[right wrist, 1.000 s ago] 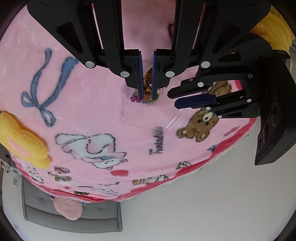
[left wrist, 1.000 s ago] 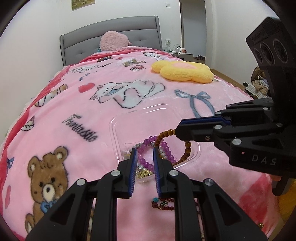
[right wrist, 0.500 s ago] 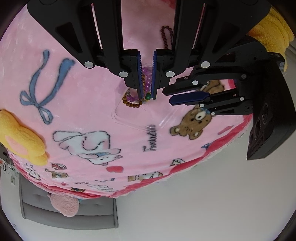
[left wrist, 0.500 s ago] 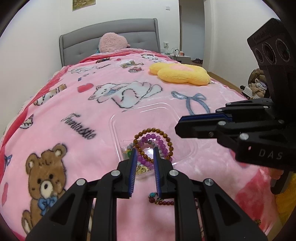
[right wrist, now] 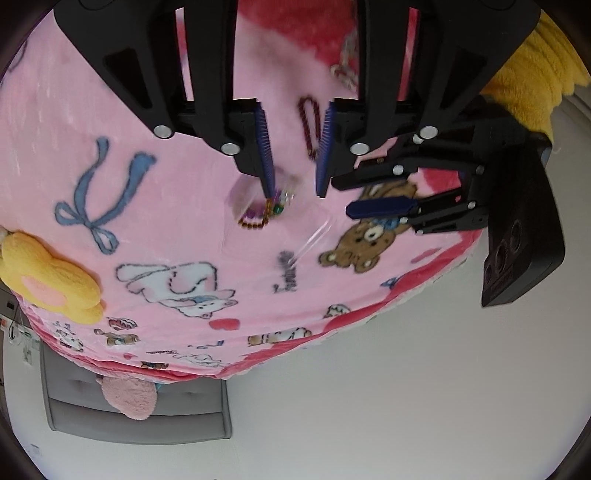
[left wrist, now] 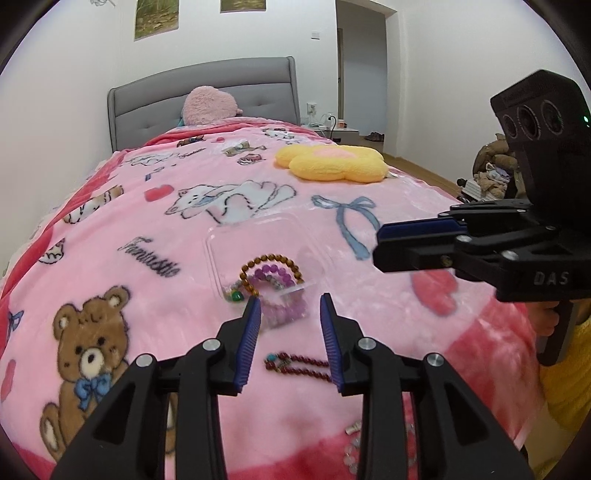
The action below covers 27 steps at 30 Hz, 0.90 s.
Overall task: Organize jewelry
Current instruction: 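Reach the right tool to the brown bracelet with yellow bead while the left tool reaches the red bead strand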
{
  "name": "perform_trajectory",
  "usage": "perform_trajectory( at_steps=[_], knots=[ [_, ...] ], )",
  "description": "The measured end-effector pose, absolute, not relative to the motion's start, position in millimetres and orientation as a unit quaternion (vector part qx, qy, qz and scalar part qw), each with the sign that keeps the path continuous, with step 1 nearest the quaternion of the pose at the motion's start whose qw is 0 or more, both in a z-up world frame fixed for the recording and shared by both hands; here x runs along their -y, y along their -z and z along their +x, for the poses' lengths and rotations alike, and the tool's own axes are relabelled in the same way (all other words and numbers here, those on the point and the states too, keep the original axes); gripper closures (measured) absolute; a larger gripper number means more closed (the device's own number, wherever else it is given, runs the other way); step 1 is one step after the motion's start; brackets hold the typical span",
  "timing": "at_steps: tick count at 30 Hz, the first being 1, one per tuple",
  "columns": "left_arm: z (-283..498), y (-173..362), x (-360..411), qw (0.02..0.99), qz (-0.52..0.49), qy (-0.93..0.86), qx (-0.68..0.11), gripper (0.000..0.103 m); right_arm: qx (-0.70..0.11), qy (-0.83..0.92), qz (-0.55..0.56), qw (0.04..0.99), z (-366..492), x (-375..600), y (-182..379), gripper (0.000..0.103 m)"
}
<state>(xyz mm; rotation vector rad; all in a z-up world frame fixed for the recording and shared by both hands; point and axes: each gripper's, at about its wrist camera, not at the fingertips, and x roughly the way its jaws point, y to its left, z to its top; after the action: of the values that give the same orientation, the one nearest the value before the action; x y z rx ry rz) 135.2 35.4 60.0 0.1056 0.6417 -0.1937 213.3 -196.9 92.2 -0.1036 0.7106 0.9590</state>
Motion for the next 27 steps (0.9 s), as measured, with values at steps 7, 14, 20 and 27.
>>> perform_trajectory(
  at_steps=[7,14,20,27],
  knots=[
    [128.2,-36.8,-30.6,0.935,0.054,0.102,-0.335,0.069,-0.349,-0.453,-0.065,0.818,185.8,214.8,-75.0,0.073],
    [139.9,-14.5,-44.8,0.931,0.033,0.071,-0.357,0.069,-0.357,-0.463,-0.08,0.807,158.0,232.1,-56.6,0.069],
    [151.8,-4.4,-52.4,0.926,0.018,0.061,-0.373,0.069,-0.373,-0.466,-0.097,0.797,139.7,244.2,-39.5,0.069],
    [159.7,1.7,-49.2,0.921,0.016,0.065,-0.383,0.069,-0.385,-0.478,-0.125,0.779,117.8,257.5,-28.2,0.069]
  ],
)
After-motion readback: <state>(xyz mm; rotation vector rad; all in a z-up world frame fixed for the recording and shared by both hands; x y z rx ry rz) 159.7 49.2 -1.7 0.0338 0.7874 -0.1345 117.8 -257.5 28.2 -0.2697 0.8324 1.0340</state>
